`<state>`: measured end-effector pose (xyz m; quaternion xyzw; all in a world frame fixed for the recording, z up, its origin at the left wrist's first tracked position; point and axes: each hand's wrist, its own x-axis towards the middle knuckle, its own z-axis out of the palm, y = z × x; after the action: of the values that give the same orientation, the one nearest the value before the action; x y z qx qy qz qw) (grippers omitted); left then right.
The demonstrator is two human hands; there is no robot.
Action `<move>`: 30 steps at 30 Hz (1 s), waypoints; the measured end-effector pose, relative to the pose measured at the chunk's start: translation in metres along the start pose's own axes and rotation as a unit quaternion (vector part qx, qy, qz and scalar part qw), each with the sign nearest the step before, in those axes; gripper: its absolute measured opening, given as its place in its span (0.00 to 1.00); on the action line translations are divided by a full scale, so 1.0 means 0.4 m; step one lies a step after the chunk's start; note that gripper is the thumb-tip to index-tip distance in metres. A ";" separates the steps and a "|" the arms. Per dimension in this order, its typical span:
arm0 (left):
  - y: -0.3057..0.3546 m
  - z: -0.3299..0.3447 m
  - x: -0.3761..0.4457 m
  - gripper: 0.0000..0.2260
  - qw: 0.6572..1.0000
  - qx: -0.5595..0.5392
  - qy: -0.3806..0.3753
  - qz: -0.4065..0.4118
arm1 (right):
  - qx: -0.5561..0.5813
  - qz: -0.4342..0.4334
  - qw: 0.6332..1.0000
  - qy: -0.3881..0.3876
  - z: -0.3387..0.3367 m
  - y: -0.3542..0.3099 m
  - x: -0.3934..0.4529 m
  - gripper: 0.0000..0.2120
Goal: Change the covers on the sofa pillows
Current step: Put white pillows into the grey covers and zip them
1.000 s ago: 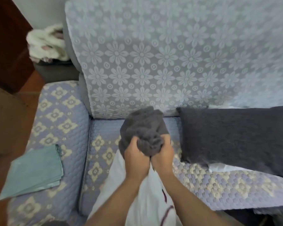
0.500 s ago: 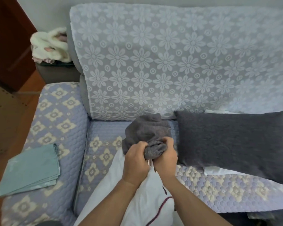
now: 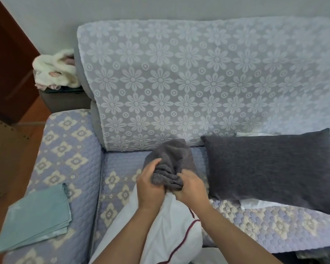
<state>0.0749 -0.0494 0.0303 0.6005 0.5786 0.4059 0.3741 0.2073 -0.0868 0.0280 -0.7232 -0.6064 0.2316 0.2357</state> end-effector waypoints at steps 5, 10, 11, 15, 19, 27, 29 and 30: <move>0.018 -0.011 0.024 0.06 0.986 0.010 -0.161 0.031 | 0.030 -0.065 0.986 0.148 -0.038 -0.003 0.006 0.15; 0.009 0.007 0.040 0.07 0.970 0.152 -0.156 0.103 | 0.150 0.051 0.984 0.078 -0.055 -0.034 0.021 0.26; 0.018 0.010 0.041 0.06 0.978 0.125 -0.139 0.088 | 0.181 0.063 0.980 0.061 -0.062 -0.036 0.026 0.25; 0.036 -0.004 0.059 0.12 0.992 -0.009 -0.118 -0.050 | 0.158 0.103 0.980 -0.060 -0.080 -0.018 0.050 0.12; 0.039 -0.023 0.091 0.13 0.955 0.011 -0.249 -0.159 | 0.235 0.135 0.957 -0.105 -0.097 0.003 0.056 0.02; 0.055 -0.086 0.157 0.17 0.847 -0.149 -0.400 -0.318 | 0.488 0.271 0.724 -0.405 -0.158 -0.008 0.101 0.20; 0.072 -0.098 0.151 0.16 0.800 -0.244 -0.399 -0.375 | 0.548 0.276 0.676 -0.408 -0.163 -0.014 0.102 0.24; 0.078 -0.100 0.147 0.17 0.791 -0.262 -0.388 -0.394 | 0.574 0.289 0.655 -0.398 -0.165 -0.013 0.100 0.27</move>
<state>0.0504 0.0068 0.0779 0.3068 0.4428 0.0920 0.8375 0.2506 -0.0507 0.0811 -0.4214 -0.1486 0.8555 0.2615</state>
